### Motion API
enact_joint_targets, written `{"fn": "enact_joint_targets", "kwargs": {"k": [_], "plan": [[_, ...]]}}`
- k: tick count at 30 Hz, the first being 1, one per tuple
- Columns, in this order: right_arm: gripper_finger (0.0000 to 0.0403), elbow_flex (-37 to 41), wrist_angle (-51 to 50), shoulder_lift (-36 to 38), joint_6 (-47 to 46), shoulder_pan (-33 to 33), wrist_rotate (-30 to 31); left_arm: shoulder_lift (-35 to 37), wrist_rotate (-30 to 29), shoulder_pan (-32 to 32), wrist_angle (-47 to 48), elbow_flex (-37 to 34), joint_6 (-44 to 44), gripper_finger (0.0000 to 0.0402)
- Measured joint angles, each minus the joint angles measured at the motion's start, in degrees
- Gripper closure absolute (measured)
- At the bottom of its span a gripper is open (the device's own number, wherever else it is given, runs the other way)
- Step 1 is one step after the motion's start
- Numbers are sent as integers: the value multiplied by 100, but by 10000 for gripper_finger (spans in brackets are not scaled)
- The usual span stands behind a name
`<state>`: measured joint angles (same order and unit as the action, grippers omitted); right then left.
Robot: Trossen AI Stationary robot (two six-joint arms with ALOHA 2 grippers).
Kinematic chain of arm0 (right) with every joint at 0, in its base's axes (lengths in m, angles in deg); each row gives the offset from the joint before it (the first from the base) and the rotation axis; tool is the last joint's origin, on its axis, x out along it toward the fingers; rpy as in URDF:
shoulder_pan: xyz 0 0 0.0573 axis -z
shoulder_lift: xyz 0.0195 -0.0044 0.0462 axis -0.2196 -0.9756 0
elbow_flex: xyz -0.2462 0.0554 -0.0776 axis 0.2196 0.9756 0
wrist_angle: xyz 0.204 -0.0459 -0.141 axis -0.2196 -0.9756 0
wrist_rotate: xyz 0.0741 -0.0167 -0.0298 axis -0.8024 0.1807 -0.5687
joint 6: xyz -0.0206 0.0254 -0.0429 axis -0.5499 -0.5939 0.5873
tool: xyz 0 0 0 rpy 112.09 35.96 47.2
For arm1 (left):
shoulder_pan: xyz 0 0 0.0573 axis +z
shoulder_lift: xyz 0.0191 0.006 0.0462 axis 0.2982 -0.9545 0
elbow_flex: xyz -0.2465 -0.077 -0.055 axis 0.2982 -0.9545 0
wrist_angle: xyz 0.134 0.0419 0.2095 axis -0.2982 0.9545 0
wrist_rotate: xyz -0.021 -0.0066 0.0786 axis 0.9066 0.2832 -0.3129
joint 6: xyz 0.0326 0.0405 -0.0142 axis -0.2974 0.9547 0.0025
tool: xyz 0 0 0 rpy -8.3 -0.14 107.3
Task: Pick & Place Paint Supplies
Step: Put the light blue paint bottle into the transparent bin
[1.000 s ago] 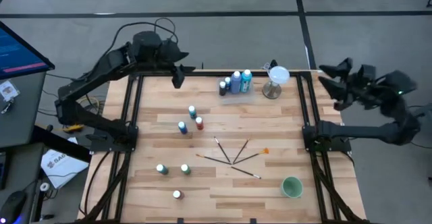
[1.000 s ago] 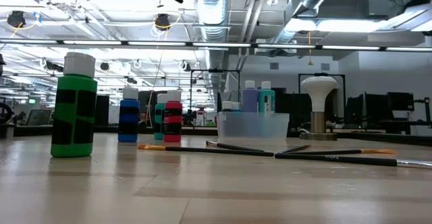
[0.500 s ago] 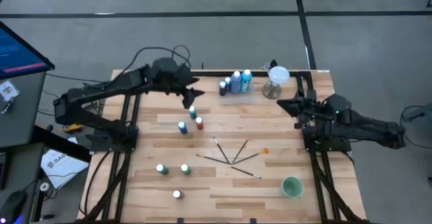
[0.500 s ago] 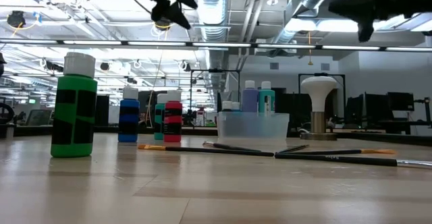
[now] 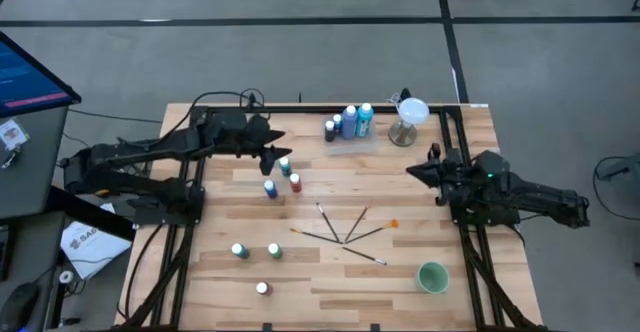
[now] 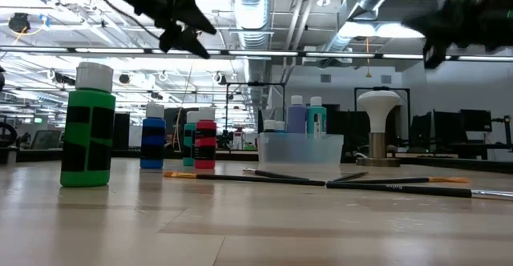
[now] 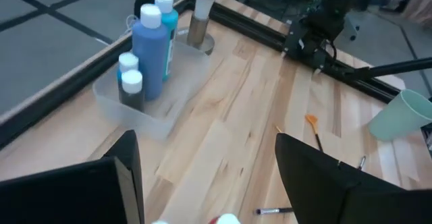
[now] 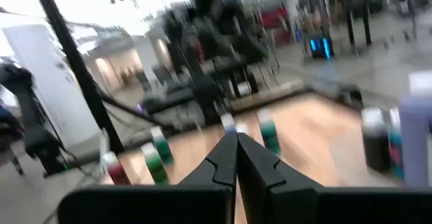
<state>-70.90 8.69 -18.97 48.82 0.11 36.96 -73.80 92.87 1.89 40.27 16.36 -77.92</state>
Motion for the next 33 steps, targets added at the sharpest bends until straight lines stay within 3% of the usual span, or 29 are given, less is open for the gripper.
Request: {"fn": "enact_joint_targets", "kwargs": {"k": [16, 24, 33], "plan": [[398, 146, -711, -9, -615, 5, 0, -397, -15, -120, -197, -822, 54, 192], [398, 146, -713, -9, -615, 9, 0, -484, -518, -118, -199, -842, 785, 192], [399, 144, -713, -9, -613, 9, 4, -794, -636, -82, -500, -1243, 855, 192]]}}
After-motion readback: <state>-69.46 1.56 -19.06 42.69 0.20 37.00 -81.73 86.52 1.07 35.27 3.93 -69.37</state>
